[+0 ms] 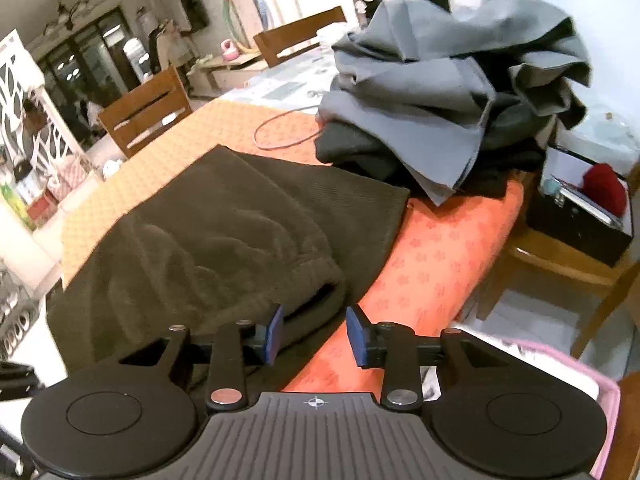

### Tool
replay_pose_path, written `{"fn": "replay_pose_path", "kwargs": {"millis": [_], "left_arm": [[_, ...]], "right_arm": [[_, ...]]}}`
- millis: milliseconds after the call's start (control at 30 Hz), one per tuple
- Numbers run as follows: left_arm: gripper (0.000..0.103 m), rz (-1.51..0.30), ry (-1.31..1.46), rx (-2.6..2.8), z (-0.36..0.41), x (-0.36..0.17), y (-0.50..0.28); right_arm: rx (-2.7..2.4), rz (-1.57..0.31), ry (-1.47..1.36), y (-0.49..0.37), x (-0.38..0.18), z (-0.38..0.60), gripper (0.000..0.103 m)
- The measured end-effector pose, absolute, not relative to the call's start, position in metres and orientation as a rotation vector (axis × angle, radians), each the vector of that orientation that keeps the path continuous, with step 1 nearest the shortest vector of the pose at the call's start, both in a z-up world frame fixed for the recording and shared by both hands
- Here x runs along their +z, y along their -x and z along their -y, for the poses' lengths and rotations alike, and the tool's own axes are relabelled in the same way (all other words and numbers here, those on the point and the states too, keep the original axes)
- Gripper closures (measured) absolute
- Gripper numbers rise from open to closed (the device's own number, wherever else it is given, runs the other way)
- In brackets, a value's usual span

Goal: Fold clothes

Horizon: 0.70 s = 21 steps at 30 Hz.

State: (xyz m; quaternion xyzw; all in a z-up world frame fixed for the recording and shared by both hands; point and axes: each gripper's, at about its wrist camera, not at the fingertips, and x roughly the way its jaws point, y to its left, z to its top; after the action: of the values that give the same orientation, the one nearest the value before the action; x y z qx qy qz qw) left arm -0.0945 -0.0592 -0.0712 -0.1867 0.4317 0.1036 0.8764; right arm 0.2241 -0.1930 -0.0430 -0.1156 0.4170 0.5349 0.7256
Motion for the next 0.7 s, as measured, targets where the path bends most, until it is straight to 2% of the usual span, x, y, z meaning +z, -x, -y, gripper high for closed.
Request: {"fn": "replay_pose_path", "kwargs": {"millis": [400, 700], "left_arm": [[0.034, -0.845, 0.349, 0.209, -0.068, -0.037, 0.163], [0.034, -0.867, 0.271, 0.163, -0.173, -0.028, 0.174]], "right_arm": [[1.014, -0.954, 0.130, -0.115, -0.015, 0.213, 0.060], [0.862, -0.965, 0.004, -0.026, -0.021, 0.185, 0.060]]}}
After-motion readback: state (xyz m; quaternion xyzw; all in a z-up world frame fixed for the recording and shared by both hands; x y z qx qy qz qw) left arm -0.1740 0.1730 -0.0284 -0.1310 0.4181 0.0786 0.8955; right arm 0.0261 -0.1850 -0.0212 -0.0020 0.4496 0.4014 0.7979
